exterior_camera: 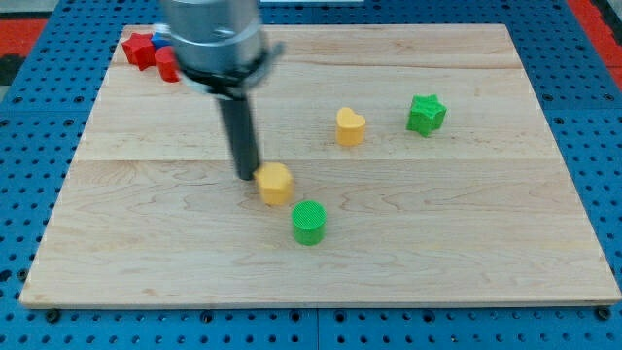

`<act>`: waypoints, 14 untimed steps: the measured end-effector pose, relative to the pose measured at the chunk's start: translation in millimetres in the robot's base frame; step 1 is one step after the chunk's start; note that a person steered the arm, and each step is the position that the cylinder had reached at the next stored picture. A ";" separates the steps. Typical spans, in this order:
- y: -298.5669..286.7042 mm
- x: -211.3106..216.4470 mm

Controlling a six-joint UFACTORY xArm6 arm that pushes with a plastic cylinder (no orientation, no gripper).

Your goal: Bring the yellow heart and the green star at the top left side of the hexagon

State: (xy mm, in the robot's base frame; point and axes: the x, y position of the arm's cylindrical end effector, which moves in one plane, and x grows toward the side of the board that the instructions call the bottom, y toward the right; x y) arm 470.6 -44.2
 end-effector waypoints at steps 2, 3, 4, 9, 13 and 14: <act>36.2 -6.5; 39.3 -3.1; 132.0 -23.8; 24.7 -95.7; 210.0 -17.8; 297.1 -68.7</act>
State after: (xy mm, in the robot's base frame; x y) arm 402.0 252.9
